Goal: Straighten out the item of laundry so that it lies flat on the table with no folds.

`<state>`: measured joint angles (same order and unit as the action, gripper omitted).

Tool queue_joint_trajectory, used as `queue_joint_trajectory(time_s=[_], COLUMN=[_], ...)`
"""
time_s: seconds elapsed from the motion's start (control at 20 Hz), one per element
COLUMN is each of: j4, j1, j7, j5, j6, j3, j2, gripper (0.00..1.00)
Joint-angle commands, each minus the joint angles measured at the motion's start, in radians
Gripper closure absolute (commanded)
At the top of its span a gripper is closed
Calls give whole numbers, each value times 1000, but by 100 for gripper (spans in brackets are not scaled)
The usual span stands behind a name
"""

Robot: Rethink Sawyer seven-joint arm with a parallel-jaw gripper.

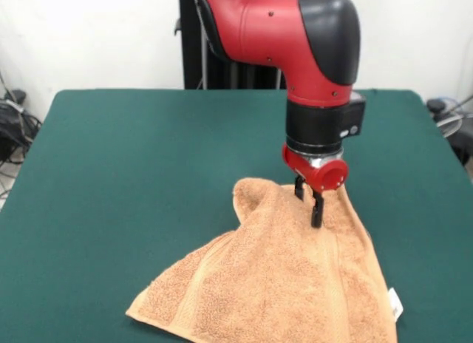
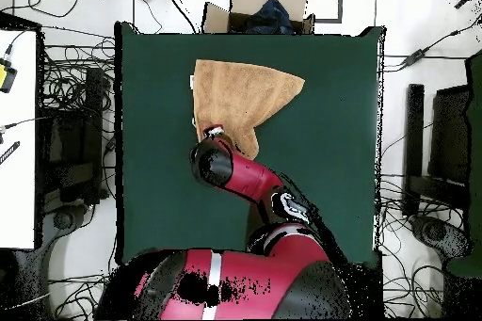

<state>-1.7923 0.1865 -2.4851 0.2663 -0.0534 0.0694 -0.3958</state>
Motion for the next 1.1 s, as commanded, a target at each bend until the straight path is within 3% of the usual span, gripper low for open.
queue_joint_trajectory(time_s=[0.05,0.25,0.7,1.1], j4=[-52,-70,-206,-309], j1=[-39,-50,17,12], j7=[-209,-247,-316,-369], j5=[20,28,-6,30], j6=[-92,-144,-238,-348], j3=[121,143,254,286], j2=[82,103,83,70], gripper=[0,0,0,0])
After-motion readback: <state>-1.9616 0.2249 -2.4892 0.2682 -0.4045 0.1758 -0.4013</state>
